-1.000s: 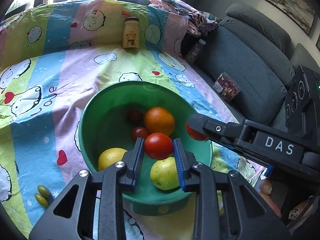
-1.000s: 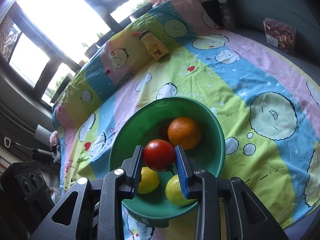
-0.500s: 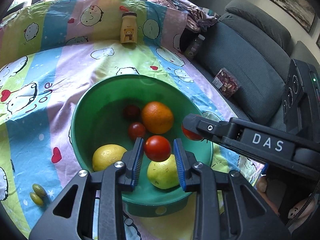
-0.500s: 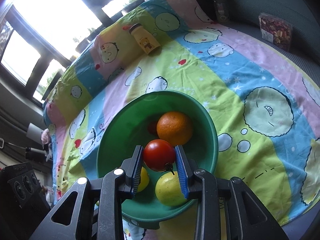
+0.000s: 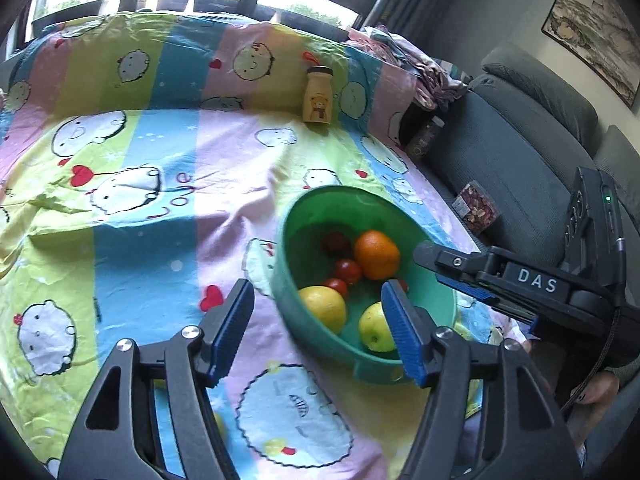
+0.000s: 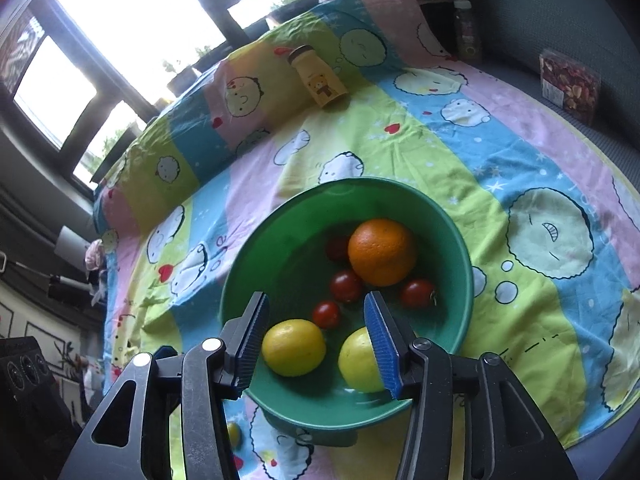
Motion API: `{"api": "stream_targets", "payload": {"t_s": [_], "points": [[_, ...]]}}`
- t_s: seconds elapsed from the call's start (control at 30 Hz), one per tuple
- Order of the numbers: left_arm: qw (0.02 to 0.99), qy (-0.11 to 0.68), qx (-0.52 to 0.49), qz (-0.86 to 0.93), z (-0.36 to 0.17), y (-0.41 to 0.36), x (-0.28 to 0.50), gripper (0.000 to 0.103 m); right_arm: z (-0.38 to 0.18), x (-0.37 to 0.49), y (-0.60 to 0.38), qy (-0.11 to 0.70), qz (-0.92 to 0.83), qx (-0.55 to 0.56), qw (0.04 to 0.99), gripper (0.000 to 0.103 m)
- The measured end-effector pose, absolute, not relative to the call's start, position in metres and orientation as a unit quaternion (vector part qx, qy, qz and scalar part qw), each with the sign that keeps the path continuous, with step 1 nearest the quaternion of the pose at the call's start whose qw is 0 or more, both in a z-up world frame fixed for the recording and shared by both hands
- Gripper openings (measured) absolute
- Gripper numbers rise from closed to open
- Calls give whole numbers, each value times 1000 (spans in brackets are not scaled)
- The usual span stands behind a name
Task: Organize fruits
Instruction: 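Open both grippers to drop the tomatoes into the basin, then move both grippers to the small green olive-like fruits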
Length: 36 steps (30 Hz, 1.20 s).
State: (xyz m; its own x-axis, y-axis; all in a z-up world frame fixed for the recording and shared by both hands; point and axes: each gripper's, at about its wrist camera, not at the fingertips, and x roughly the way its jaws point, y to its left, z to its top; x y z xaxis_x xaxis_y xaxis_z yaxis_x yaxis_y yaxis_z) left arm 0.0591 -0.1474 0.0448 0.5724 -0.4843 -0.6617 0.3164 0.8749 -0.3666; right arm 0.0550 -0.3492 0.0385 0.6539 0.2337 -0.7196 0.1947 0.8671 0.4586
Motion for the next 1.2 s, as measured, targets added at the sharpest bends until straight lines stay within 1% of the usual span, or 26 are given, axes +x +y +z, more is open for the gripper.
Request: {"api": "stream_targets", "payload": {"t_s": [0.23, 0.47, 0.67, 0.87, 1.0, 1.03, 1.07, 1.2], "points": [[888, 418, -114, -157, 32, -74, 49, 66, 45, 61, -292, 426, 93, 222, 872, 50], [878, 442, -127, -130, -7, -36, 46, 65, 32, 72, -226, 464, 168, 182, 851, 50], [864, 468, -129, -133, -38, -31, 51, 64, 5, 84, -186, 509, 199, 159, 822, 50], [855, 477, -129, -155, -47, -44, 52, 60, -21, 97, -176, 541, 181, 160, 806, 50], [854, 481, -123, -158, -53, -51, 53, 55, -30, 102, -172, 551, 180, 156, 800, 44], [851, 485, -125, -159, -55, -52, 54, 55, -31, 102, -171, 552, 181, 154, 799, 41], [852, 483, -124, -160, -56, -53, 54, 55, -33, 103, -170, 553, 180, 152, 799, 39], [850, 484, -121, -168, -54, -54, 54, 54, -41, 108, -166, 563, 172, 149, 794, 39]]}}
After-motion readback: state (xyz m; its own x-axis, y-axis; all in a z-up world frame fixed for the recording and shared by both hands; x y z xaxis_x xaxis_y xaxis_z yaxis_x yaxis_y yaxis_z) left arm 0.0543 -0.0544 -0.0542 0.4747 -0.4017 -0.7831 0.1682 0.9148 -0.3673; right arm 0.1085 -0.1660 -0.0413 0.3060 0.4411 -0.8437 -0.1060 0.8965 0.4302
